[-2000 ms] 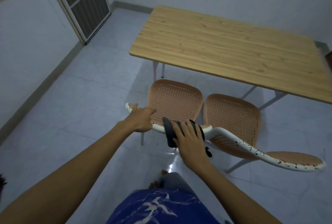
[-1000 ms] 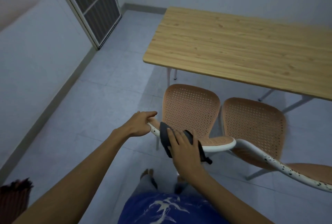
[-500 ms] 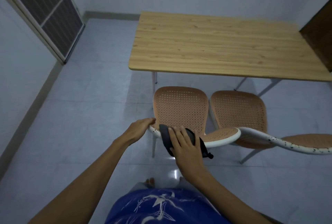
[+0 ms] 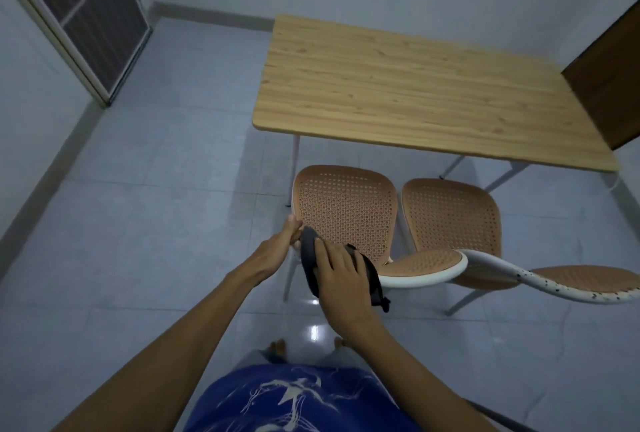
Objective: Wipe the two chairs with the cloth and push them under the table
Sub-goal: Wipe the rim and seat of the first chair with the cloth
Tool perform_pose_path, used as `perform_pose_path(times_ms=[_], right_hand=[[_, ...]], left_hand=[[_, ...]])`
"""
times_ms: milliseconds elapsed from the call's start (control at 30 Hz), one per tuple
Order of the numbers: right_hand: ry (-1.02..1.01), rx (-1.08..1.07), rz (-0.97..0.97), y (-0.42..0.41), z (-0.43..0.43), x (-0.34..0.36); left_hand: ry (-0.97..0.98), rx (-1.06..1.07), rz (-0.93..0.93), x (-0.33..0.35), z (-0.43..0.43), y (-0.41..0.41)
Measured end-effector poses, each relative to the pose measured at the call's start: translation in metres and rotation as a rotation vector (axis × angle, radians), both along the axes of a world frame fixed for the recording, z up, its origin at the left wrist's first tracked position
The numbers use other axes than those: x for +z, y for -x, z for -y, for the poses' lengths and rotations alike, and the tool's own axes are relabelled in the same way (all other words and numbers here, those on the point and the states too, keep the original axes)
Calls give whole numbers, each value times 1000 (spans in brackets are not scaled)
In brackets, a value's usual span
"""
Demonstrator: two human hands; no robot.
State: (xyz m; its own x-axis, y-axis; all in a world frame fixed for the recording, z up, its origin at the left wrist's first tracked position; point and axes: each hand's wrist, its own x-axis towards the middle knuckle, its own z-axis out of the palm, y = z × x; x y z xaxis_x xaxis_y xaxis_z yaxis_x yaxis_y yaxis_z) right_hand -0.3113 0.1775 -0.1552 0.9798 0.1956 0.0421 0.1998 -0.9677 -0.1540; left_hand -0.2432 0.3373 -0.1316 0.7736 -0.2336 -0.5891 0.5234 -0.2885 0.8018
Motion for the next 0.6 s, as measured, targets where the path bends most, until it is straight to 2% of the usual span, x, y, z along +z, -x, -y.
perform_pose_path(times_ms=[200, 300, 400, 600], right_hand=[[94, 36, -36, -14, -15, 1], [124, 88, -146, -36, -23, 8], [71, 68, -237, -42, -23, 14], [157, 92, -144, -6, -3, 14]], left_hand=[[76, 47, -7, 4, -1, -5], [143, 85, -33, 9, -1, -9], [163, 98, -60, 10, -4, -13], [182, 123, -105, -5, -9, -17]])
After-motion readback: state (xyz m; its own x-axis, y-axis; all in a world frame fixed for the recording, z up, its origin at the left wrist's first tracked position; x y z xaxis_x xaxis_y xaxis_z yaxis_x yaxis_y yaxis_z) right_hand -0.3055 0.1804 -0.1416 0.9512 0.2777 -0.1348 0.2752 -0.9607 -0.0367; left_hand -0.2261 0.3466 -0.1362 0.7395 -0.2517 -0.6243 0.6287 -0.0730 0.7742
